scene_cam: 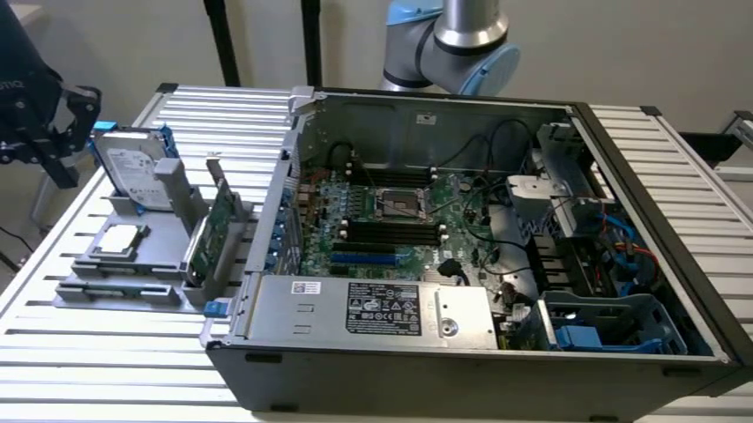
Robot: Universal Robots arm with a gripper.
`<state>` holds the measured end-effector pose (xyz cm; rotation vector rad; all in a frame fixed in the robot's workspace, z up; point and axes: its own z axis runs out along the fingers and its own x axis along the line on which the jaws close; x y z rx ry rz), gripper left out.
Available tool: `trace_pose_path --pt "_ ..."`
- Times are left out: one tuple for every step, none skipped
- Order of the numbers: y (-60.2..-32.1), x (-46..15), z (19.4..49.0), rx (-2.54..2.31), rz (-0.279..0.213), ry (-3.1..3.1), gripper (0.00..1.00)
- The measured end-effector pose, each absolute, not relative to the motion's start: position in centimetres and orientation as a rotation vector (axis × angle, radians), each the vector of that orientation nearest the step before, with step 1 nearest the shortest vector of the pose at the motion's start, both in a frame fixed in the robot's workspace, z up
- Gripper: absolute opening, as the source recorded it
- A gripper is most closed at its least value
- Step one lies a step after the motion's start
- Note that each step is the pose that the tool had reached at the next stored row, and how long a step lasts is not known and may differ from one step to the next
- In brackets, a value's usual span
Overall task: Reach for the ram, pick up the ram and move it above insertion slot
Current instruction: 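Pick up the ram and move it above insertion slot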
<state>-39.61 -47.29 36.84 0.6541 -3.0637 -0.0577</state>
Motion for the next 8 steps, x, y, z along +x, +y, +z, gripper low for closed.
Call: trace_pose_path --pt "-47.29 -39.61 36.82 0.682 -0.058 -3.057 0.11" --pt "-47.28 -39.61 36.81 0.709 -0.057 -3.051 0.11" --pt "-47.29 -39.61 36.79 0.736 -0.057 -3.044 0.11" --pt "-47.29 -39.62 36.78 0.764 -0.057 -3.037 0.11" --pt "-47.29 -39.61 36.76 0.791 -0.057 -3.029 0.11" --pt "-47.29 -39.62 36.74 0.818 -0.057 -3.022 0.11" --pt "-47.29 -39.61 36.73 0.847 -0.057 -3.013 0.11" --pt "-47.29 -39.61 36.71 0.875 -0.056 -3.005 0.11"
